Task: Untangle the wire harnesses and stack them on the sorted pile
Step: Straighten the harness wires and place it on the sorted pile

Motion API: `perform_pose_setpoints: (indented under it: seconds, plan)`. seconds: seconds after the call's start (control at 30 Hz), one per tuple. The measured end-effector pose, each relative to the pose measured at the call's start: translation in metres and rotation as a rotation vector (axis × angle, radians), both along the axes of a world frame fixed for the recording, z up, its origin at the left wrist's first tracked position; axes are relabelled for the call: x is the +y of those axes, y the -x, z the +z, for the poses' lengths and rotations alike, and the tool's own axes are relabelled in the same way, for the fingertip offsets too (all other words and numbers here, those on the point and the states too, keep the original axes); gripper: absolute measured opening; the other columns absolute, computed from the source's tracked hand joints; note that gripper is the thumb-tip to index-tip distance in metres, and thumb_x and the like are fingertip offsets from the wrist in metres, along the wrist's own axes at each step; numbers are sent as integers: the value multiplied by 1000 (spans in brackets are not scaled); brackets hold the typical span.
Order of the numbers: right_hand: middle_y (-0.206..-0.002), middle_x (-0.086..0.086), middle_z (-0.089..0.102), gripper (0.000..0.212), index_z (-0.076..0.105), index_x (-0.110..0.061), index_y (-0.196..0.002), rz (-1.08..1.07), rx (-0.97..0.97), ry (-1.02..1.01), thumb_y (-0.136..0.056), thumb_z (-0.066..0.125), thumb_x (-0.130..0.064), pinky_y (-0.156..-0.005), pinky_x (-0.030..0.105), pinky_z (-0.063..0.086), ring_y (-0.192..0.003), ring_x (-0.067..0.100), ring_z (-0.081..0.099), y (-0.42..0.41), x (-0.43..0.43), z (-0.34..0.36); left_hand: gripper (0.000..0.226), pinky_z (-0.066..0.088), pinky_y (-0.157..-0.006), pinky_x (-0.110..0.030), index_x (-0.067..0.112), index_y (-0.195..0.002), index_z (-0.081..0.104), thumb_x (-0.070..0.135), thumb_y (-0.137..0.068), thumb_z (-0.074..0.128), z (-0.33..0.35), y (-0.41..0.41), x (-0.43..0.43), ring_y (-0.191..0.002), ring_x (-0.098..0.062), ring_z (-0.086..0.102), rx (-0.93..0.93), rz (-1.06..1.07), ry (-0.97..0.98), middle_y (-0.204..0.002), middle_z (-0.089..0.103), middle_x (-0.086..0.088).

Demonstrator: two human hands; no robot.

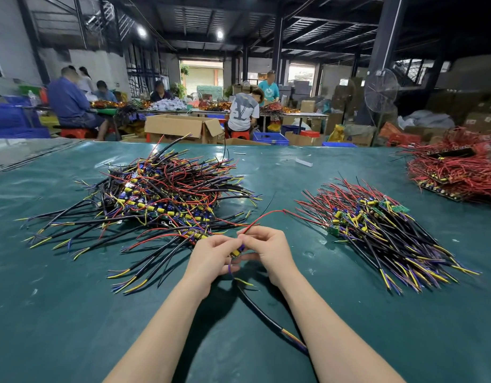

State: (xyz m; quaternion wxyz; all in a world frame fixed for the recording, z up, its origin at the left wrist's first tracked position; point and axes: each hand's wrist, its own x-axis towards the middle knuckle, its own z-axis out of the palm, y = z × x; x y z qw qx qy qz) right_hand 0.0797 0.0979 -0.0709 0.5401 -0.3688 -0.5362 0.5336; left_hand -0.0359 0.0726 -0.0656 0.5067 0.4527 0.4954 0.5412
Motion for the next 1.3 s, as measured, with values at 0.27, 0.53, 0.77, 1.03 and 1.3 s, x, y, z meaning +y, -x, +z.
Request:
perform_pose_setpoints:
  seconds: [0.27,0.53,0.77,1.03,1.3]
  plan:
    - [-46,-8,59,26,62,-10,-65,-90,51,2,-82,58,9,-43,16,47,-45,2,55,9,-3,-1,15,49,-44,-19,9,-72,62,3,-86,58,2,1,3,-53,-13,61,-58,-2,50,-69,61,-4]
    - [-47,-7,61,25,63,-10,-67,-48,64,17,-80,59,12,-44,15,46,-45,1,57,8,-3,-1,16,53,-45,-24,7,-74,58,3,-87,51,3,0,3,-54,-17,54,-60,45,93,-68,53,-8]
    - [-47,-9,59,24,61,-9,-69,-53,118,29,-82,57,10,-46,14,45,-45,1,54,8,-1,-2,24,54,-47,-23,9,-65,56,1,-87,54,0,-1,2,-58,-18,52,9,9,41,-62,54,-6]
    - [-44,-4,57,23,62,-3,-69,-57,156,57,-78,57,17,-44,15,43,-37,4,48,3,0,-1,24,55,-48,-24,3,-67,54,-7,-87,47,5,-3,-1,-50,-16,58,5,-61,75,-59,59,-10]
    - [-45,-3,56,22,61,-4,-68,-82,193,101,-79,58,16,-41,16,40,-41,12,50,0,1,2,26,46,-41,-17,10,-75,41,-9,-87,28,9,-9,-1,-45,-14,53,52,-113,127,-59,59,-9]
